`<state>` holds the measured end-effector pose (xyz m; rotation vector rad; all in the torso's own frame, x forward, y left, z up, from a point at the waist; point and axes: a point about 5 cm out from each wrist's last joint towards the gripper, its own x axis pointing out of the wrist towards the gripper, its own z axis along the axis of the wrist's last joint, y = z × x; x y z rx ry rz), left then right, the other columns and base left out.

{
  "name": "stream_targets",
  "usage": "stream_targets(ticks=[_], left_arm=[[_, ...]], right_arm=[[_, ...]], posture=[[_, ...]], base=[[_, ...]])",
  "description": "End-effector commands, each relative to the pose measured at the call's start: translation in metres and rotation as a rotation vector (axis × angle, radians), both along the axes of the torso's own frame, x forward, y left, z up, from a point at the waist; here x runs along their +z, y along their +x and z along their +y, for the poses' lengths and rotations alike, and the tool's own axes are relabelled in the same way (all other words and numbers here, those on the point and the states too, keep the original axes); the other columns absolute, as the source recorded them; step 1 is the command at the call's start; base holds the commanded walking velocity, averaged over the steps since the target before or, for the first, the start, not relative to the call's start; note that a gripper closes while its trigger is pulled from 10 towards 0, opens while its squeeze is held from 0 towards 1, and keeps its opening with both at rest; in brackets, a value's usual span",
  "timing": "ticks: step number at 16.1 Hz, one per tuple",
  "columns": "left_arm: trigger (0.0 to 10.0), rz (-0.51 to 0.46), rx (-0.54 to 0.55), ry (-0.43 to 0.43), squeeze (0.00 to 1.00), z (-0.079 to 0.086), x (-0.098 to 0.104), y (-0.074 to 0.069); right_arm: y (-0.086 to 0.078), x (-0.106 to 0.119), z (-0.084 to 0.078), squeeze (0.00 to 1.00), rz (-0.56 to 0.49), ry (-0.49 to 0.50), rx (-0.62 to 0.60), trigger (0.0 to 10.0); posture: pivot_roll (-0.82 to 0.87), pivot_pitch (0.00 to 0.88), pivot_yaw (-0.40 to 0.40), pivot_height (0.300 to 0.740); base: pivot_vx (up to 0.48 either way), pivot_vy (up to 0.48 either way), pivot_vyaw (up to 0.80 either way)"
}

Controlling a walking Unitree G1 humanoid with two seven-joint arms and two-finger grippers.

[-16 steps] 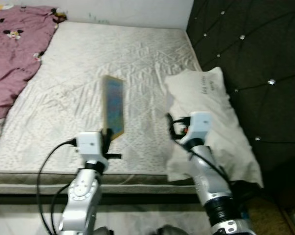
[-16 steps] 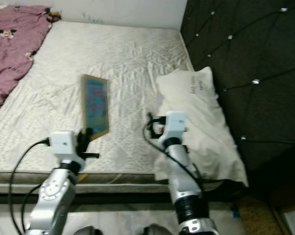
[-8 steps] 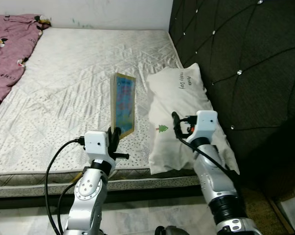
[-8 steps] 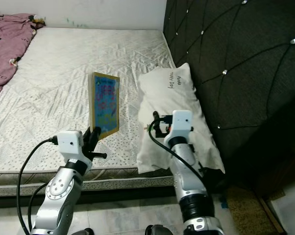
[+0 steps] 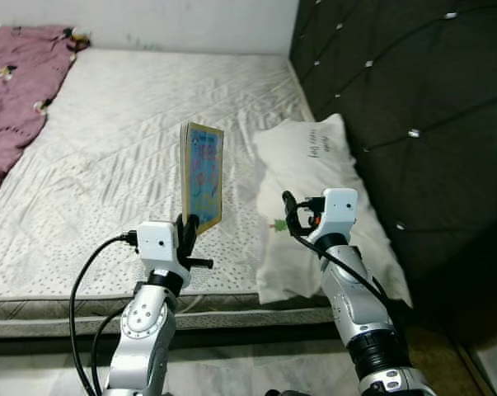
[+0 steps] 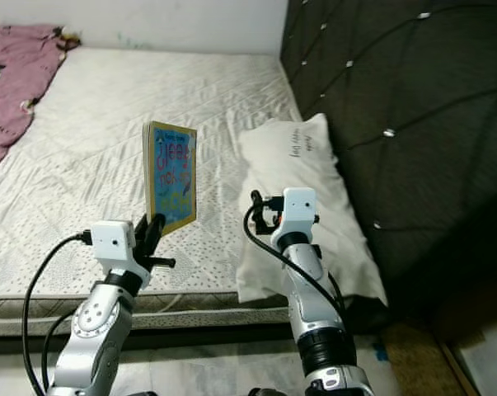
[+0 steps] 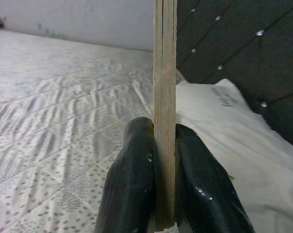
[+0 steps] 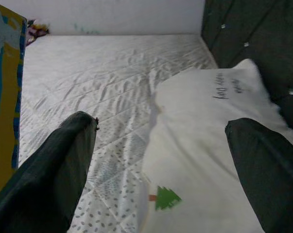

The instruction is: Clean up the room

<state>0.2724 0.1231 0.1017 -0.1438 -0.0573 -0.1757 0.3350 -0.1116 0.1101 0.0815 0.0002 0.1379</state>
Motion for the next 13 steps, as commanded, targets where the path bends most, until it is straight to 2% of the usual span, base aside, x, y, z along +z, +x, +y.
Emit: stream_targets(ticks=[1, 5, 8, 13], left_arm=[[10.0, -0.057, -0.008, -0.009, 0.00, -0.0009, 0.0112, 0.0007], [10.0, -0.052, -0.012, -0.007, 0.00, -0.0015, 0.0100, 0.0004], [10.0, -0.049, -0.016, -0.008, 0.00, -0.0025, 0.0092, 0.0012], [10.0, -0.050, -0.022, -0.015, 0.00, -0.0035, 0.0092, 0.0015]], right_arm=[[-0.0001, 0.0013, -0.0002, 0.00, -0.010, -0.005, 0.000, 10.0], [0.0014, 0.0020, -0.0008, 0.00, -0.012, -0.007, -0.003, 10.0], [0.0014, 0.0014, -0.0028, 0.00, -0.012, -0.011, -0.008, 10.0], [0.0010, 0.0001, -0.0033, 0.00, -0.011, -0.023, -0.006, 10.0]], posture=[[-0.04, 0.161, -0.045, 0.740], [-0.05, 0.161, -0.041, 0.740], [-0.05, 0.161, -0.040, 0.740], [-0.05, 0.169, -0.042, 0.740]], base=[[0.285, 0.000, 0.00], [0.284, 0.000, 0.00], [0.000, 0.000, 0.00], [0.424, 0.000, 0.00]])
